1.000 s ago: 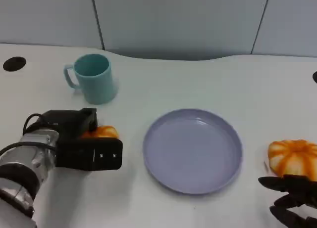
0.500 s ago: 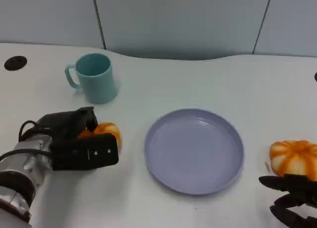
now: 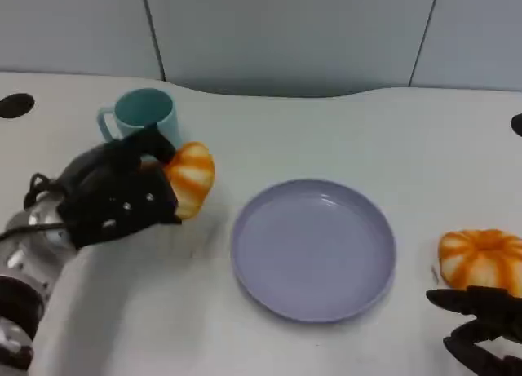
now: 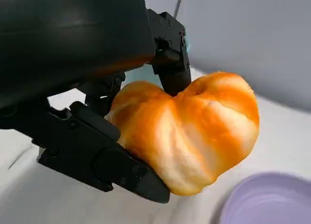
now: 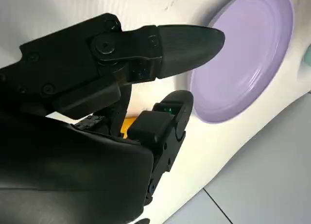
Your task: Grasp the bread from the table and place it into the plate.
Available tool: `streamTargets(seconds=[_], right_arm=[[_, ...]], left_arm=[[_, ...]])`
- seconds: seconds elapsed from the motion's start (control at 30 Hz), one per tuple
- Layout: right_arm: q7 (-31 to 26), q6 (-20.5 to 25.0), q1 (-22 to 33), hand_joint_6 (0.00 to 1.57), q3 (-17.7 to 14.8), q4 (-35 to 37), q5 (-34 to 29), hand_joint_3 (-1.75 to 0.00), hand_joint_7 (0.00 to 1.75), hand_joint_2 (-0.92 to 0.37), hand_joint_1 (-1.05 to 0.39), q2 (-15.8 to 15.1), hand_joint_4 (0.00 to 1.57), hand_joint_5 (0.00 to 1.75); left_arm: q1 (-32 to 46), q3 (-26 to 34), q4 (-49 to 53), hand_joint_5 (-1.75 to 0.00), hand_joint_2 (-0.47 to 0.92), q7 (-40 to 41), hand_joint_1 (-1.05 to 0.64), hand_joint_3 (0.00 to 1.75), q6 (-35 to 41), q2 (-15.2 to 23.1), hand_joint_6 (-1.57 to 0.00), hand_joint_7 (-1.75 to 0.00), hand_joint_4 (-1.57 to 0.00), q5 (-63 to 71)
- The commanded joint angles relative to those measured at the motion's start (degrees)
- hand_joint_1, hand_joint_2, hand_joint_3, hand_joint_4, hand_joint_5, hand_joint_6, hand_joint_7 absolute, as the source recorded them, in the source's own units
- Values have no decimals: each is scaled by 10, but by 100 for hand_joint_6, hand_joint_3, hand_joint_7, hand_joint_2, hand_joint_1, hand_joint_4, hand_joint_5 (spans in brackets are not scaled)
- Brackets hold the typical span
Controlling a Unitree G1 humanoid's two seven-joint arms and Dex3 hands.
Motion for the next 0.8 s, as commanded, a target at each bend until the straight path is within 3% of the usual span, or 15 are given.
streamTargets(seconds=[0.03,0.27,0.8], right_arm=[[-6,1,-9,75,1,4,-1,-40,0,-92,-29,1,56,78],[-10,6,-12,76,7,2,-7,-39,1,-92,-29,2,55,78],[-9,10,-17,76,19,1,-23,-36,1,-92,-28,7,58,79]], left_arm=[[-1,13,-41,-175,88,-41,-20,2,-11,15,-68,-175,-88,-20],[-32,-3,-66,-175,89,-89,-20,3,-32,-14,-67,-175,-88,-18],[-98,-98,-40,-175,86,-108,-15,1,-56,-108,-66,-175,-87,56]])
